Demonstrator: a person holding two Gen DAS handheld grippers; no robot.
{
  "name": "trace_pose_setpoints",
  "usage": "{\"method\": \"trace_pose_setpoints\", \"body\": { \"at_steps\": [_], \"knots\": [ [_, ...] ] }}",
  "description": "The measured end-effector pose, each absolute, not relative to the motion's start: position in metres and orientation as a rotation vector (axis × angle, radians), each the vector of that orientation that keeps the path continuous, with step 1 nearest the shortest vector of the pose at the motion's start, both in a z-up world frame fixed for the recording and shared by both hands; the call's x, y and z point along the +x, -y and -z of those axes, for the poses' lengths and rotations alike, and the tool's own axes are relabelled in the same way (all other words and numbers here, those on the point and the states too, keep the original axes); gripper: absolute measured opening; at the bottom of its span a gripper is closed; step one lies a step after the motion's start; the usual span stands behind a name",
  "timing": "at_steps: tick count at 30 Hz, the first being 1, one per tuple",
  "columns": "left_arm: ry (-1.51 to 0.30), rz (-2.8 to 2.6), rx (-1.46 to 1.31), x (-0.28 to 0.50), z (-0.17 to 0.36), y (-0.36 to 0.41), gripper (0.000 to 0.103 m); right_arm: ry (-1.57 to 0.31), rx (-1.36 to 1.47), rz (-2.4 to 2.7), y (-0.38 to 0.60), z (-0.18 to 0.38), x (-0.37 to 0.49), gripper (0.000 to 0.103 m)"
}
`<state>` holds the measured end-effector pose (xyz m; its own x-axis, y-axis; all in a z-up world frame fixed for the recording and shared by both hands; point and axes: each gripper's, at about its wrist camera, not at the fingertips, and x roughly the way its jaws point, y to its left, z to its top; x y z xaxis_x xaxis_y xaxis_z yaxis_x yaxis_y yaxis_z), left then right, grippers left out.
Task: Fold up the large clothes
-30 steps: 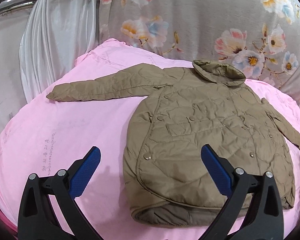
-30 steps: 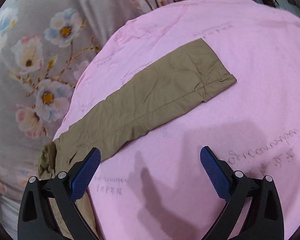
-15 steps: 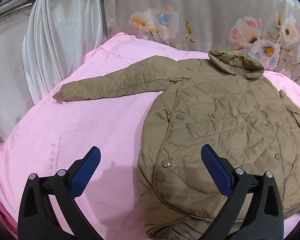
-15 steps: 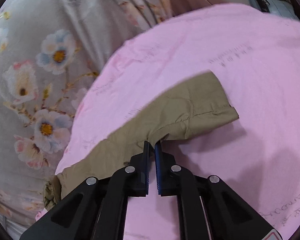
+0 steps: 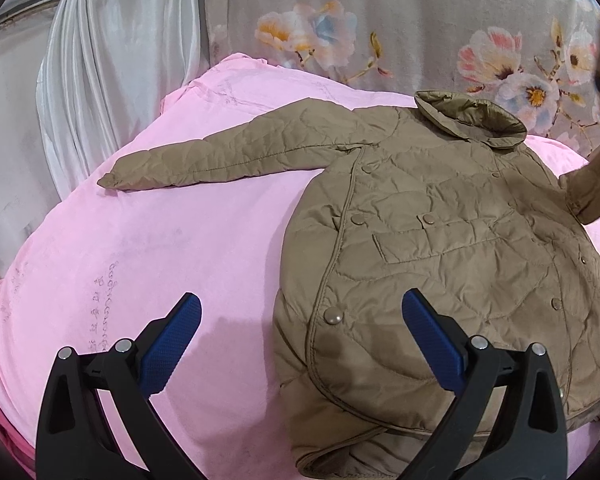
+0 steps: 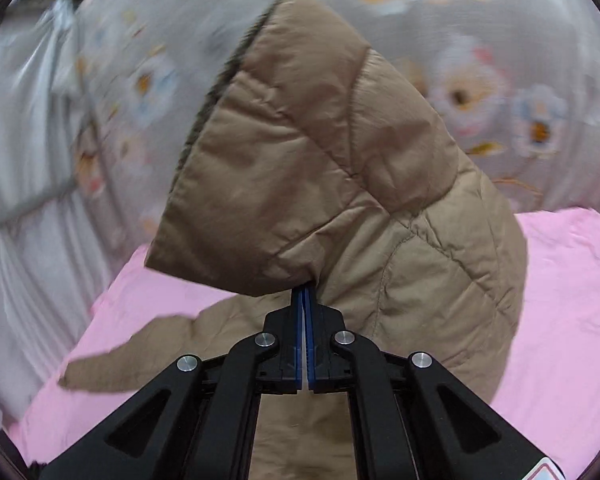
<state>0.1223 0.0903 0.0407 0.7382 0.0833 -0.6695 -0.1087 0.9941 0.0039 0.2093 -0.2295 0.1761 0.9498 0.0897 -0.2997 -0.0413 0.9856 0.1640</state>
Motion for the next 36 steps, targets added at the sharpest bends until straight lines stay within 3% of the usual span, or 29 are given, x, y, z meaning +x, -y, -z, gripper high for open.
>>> {"method": "trace_pose_setpoints", "body": {
  "at_steps": [9, 10, 13, 14, 24, 34, 36],
  "knots": [
    [-0.743, -0.092, -0.084, 0.127, -0.037, -0.108, 0.098, -0.518, 0.049, -0.241, 0.098, -0.108, 0.272, 0.008],
    [-0.745, -0.085, -0.091, 0.129, -0.038, -0.11, 0.098, -0.532, 0.043, -0.257, 0.09, -0.104, 0.274, 0.013],
    [-0.748, -0.06, -0.114, 0.135, -0.042, -0.112, 0.098, -0.527, 0.014, -0.267, 0.074, -0.098, 0.268, 0.052],
    [-0.748, -0.049, -0.126, 0.139, -0.044, -0.112, 0.098, -0.498, 0.015, -0.27, 0.075, -0.102, 0.261, 0.054],
    [-0.771, 0.153, -0.218, 0.229, -0.072, -0.073, 0.098, -0.527, 0.249, -0.071, 0.212, -0.08, 0.245, 0.057],
    [-0.994, 0.172, -0.301, 0.346, -0.016, -0.037, 0.098, -0.648, 0.624, 0.087, 0.349, -0.013, 0.258, 0.058],
    [-0.987, 0.16, -0.334, 0.351, -0.011, -0.038, 0.093, -0.665, 0.684, 0.09, 0.36, -0.002, 0.263, 0.058]
  ]
}}
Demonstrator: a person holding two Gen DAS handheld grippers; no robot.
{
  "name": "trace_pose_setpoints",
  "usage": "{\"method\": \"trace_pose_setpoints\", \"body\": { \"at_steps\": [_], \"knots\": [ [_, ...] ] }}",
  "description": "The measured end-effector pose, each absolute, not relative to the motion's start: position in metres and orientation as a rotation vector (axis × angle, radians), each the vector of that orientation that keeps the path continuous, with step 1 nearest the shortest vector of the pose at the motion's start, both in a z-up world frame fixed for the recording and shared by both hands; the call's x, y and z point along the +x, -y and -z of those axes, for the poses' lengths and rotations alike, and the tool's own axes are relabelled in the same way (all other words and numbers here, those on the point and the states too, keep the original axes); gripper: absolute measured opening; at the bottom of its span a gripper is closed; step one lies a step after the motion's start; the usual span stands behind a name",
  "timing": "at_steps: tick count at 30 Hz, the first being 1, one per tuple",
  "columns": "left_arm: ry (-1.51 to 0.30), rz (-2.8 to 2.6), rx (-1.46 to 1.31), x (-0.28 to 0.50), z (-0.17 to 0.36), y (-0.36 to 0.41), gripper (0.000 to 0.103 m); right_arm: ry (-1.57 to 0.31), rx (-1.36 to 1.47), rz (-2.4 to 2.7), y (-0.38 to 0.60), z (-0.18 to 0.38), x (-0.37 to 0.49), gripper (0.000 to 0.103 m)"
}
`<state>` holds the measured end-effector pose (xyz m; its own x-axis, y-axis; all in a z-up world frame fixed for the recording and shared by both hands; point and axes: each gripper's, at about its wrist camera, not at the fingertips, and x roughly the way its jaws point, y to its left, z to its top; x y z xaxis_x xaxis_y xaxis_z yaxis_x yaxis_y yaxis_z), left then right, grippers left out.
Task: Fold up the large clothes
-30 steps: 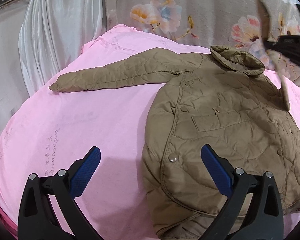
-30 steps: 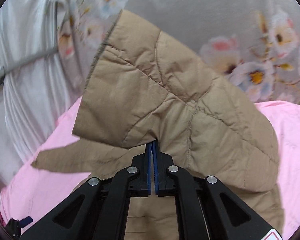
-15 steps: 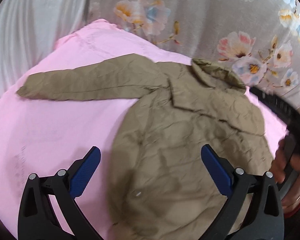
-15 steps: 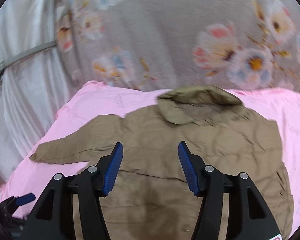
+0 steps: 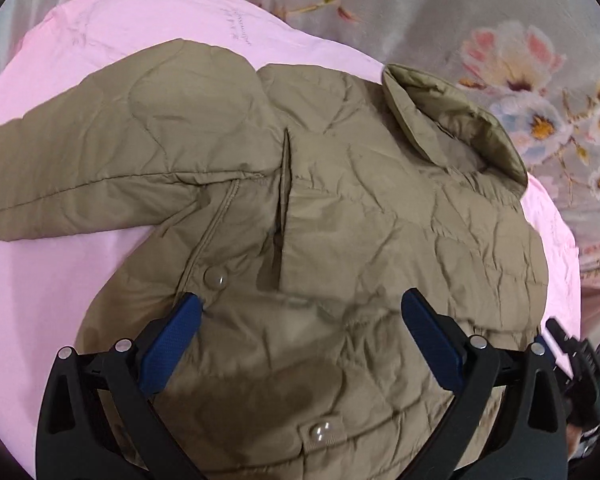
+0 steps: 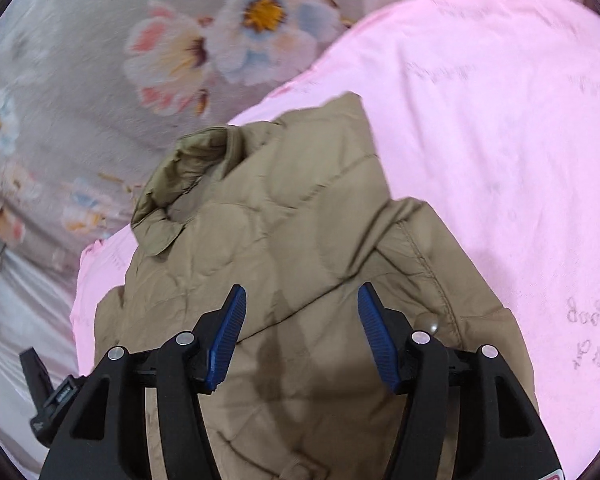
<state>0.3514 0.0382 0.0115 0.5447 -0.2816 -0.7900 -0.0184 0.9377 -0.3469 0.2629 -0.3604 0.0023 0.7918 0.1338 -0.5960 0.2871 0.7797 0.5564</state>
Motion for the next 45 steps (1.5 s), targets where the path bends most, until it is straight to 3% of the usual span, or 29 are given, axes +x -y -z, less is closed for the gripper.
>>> {"method": "trace_pose_setpoints", "body": {
  "at_steps": [2, 3, 5, 6, 8, 10, 14, 20, 31, 45],
  "knots": [
    [-0.96, 0.144, -0.33, 0.354, -0.013, -0.036, 0.084, -0.658, 0.728, 0.097, 0.369, 0.003, 0.268, 0.058],
    [-0.942, 0.153, -0.323, 0.356, -0.015, -0.034, 0.056, -0.654, 0.737, 0.104, 0.372, 0.004, 0.27, 0.058],
    [-0.952, 0.143, -0.264, 0.363, -0.017, -0.024, 0.024, -0.654, 0.769, 0.119, 0.38, 0.006, 0.279, 0.055],
    [-0.949, 0.123, -0.252, 0.366, -0.018, -0.023, 0.013, -0.653, 0.786, 0.122, 0.384, 0.006, 0.282, 0.051],
    [-0.916, 0.11, -0.228, 0.369, -0.026, -0.019, 0.005, -0.655, 0.785, 0.139, 0.387, 0.005, 0.291, 0.015],
    [-0.86, 0.111, -0.21, 0.369, -0.039, -0.019, 0.003, -0.619, 0.764, 0.141, 0.39, -0.004, 0.291, 0.007],
    [-0.736, 0.088, -0.162, 0.362, -0.06, -0.019, 0.002, -0.417, 0.611, 0.103, 0.377, -0.041, 0.263, 0.005],
    [-0.817, 0.034, -0.059, 0.372, 0.003, -0.01, 0.002, -0.607, 0.497, 0.202, 0.369, -0.004, 0.29, 0.005],
    [-0.811, 0.001, 0.005, 0.346, 0.006, -0.005, 0.003, -0.699, 0.425, 0.257, 0.356, 0.016, 0.277, 0.005],
    [-0.808, -0.015, 0.036, 0.232, 0.008, -0.028, 0.003, -0.707, 0.471, 0.219, 0.34, 0.029, 0.17, 0.006]
  ]
}}
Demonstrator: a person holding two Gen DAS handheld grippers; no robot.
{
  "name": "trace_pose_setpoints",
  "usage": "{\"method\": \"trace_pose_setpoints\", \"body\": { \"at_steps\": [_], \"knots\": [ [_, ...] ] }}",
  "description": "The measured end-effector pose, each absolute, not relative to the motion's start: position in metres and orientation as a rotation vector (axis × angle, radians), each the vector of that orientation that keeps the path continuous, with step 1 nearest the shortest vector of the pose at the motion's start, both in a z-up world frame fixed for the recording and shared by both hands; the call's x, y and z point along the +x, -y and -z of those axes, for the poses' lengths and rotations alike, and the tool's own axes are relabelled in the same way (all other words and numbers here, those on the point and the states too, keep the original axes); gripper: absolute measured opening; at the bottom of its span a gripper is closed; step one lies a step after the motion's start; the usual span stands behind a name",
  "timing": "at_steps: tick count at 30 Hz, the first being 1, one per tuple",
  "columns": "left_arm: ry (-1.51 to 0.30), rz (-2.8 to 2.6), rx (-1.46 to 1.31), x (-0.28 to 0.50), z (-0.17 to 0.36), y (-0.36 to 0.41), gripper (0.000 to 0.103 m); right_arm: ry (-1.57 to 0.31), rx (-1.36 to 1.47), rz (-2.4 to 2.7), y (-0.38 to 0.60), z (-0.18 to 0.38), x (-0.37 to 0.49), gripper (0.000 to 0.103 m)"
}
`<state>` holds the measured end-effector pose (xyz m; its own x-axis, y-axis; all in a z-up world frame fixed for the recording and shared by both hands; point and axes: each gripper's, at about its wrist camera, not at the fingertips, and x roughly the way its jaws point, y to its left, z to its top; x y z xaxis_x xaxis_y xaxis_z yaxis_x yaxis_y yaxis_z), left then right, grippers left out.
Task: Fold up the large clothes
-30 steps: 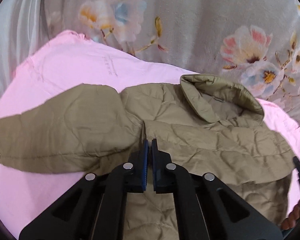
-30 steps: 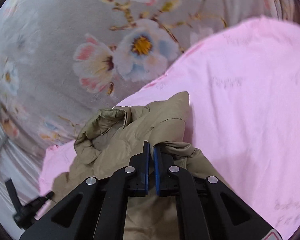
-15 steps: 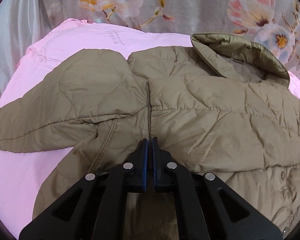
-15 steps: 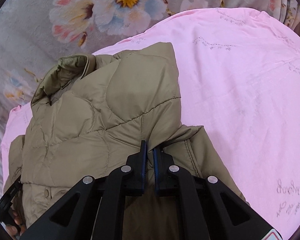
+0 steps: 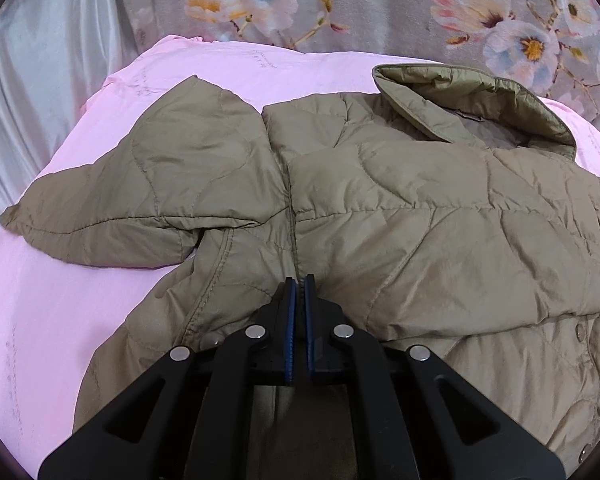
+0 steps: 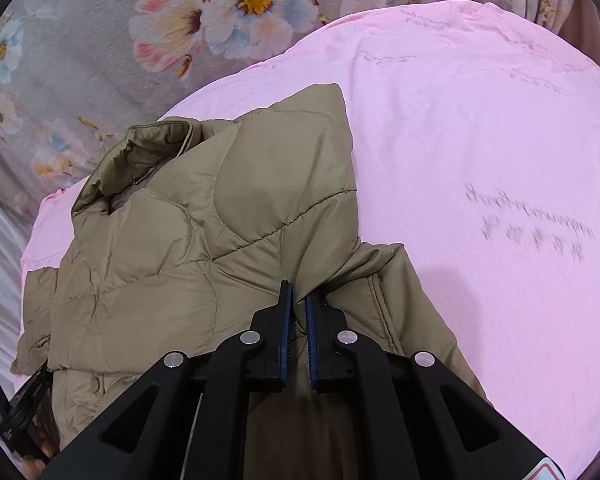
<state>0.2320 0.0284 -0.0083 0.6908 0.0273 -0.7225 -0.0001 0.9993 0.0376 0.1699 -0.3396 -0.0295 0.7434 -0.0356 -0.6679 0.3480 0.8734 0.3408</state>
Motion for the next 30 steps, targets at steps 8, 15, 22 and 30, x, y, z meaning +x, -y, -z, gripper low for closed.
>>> {"method": "trace_pose_setpoints", "body": {
  "at_steps": [8, 15, 22, 30],
  "knots": [
    [-0.753, -0.006, -0.013, 0.215, -0.04, -0.055, 0.045, -0.636, 0.395, 0.237, 0.33, -0.023, 0.135, 0.018],
    [-0.678, 0.054, 0.028, 0.257, -0.08, -0.004, 0.063, -0.626, 0.315, 0.123, 0.294, -0.062, 0.187, 0.019],
    [-0.847, 0.075, 0.068, 0.299, -0.011, 0.029, 0.063, -0.816, 0.175, 0.083, 0.259, -0.014, 0.245, 0.02],
    [-0.802, 0.097, 0.147, 0.263, 0.007, 0.031, 0.064, -0.804, 0.179, 0.071, 0.258, 0.009, 0.211, 0.019]
  ]
}}
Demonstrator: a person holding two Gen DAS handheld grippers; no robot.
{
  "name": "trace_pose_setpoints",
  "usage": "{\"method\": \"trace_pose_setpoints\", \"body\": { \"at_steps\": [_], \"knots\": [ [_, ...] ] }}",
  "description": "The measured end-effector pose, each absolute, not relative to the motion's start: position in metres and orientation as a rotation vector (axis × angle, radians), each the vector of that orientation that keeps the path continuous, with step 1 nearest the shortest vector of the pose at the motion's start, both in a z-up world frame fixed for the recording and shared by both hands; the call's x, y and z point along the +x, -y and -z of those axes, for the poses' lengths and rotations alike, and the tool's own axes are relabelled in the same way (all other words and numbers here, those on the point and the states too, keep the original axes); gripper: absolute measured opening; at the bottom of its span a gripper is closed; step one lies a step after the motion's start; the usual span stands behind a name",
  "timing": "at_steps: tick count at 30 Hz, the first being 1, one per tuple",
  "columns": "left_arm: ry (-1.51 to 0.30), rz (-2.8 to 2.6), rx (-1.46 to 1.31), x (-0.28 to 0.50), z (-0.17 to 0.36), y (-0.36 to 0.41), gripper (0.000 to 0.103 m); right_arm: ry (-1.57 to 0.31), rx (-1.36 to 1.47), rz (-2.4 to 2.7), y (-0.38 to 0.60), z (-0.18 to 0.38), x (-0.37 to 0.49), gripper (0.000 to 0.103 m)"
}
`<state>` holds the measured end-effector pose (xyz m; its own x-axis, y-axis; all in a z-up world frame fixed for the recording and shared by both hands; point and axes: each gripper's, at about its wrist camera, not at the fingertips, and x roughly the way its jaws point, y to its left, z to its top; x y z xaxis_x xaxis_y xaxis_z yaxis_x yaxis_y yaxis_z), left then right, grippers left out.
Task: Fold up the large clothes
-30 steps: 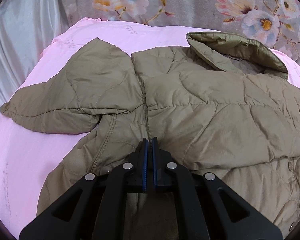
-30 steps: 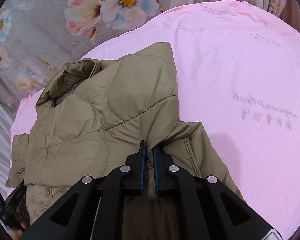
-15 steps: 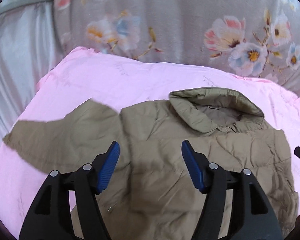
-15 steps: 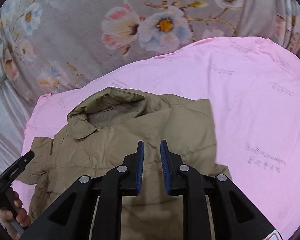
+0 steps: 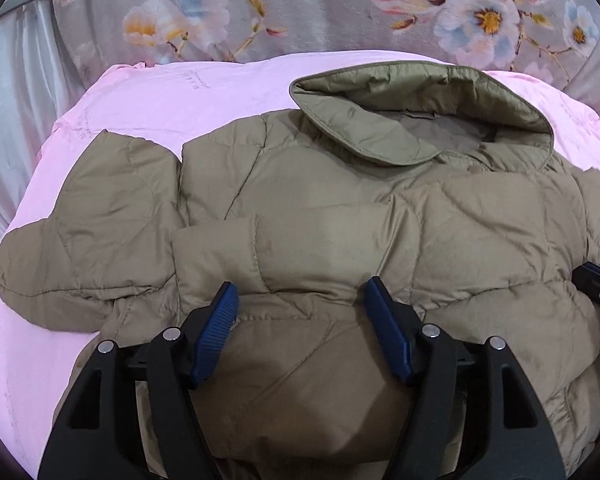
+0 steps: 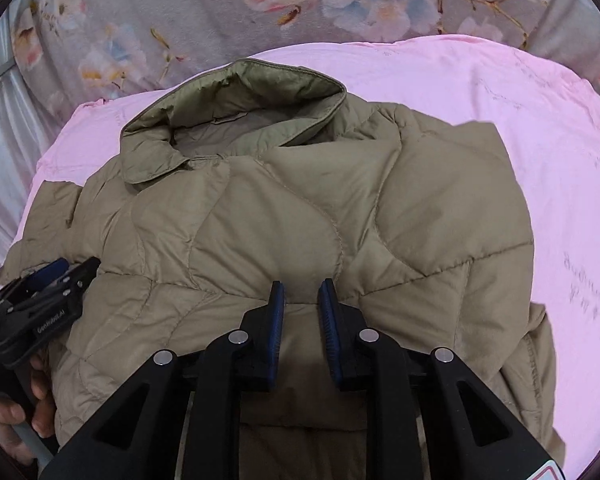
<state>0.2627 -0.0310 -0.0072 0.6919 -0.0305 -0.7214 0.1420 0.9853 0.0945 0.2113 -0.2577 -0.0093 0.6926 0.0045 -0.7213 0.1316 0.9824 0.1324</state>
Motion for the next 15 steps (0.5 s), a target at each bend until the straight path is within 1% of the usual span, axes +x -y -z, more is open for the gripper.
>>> {"method": "trace_pose_setpoints", "body": {
  "at_steps": [7, 15],
  "knots": [
    [-0.799, 0.081, 0.168, 0.262, 0.01, 0.033, 0.065, -0.789, 0.069, 0.128, 0.245, 0.012, 0.22, 0.019],
    [-0.794, 0.06, 0.189, 0.262, 0.012, 0.037, 0.067, -0.787, 0.078, 0.134, 0.245, 0.012, 0.222, 0.019]
  ]
}}
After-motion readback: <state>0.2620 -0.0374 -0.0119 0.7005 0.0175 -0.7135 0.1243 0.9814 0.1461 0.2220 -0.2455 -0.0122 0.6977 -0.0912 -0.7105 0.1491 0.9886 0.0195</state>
